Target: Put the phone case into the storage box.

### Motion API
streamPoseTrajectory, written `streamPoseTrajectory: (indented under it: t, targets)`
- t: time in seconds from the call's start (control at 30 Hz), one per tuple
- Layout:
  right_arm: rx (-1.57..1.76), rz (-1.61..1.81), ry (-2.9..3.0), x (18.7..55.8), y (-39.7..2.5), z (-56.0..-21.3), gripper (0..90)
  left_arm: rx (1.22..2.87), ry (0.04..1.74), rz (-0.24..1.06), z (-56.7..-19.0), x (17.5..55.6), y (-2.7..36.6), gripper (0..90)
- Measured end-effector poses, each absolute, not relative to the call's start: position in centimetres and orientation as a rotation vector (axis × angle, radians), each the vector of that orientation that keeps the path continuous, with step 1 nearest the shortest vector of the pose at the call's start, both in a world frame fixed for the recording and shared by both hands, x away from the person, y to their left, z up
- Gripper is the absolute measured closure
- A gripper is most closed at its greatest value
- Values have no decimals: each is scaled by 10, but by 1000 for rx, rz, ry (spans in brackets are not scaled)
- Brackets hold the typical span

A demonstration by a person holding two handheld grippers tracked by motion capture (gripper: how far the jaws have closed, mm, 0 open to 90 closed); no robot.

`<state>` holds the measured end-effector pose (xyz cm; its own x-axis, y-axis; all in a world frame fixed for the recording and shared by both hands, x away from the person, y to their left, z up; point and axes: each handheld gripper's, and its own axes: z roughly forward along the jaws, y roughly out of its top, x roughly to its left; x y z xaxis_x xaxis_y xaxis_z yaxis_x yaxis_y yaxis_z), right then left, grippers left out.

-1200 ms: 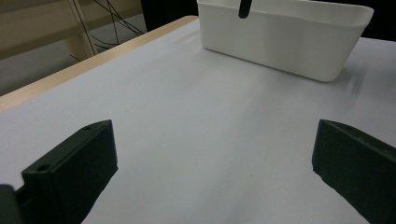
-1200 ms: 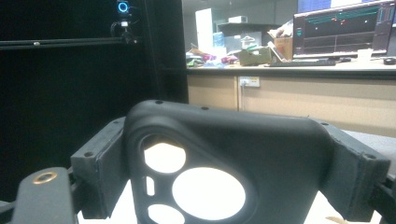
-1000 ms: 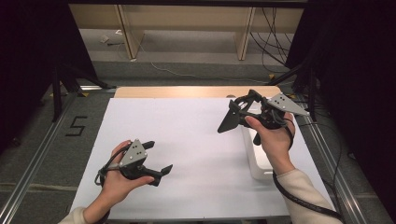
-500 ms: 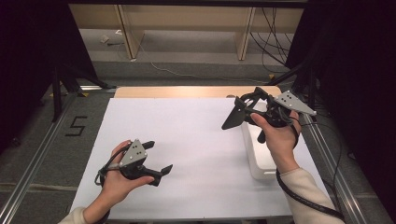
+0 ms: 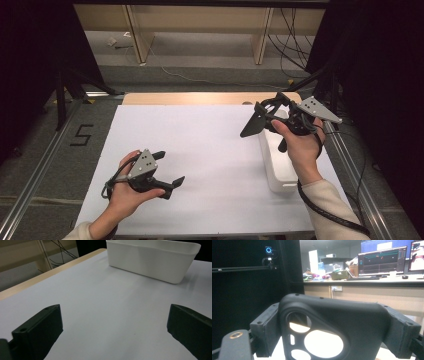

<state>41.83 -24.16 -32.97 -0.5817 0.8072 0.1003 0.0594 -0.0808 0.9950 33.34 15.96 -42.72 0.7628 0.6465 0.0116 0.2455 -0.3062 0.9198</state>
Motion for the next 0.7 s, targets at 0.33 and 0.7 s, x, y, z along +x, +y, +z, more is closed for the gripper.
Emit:
streamPoseTrajectory:
  t: [0.33, 0.7]
  targets:
    - [950, 1715, 1619, 419, -246, -328, 158, 1880, 683, 468, -427, 333, 160, 0]
    - [957, 1709, 1603, 420, -251, -327, 158, 1879, 681, 467, -427, 333, 160, 0]
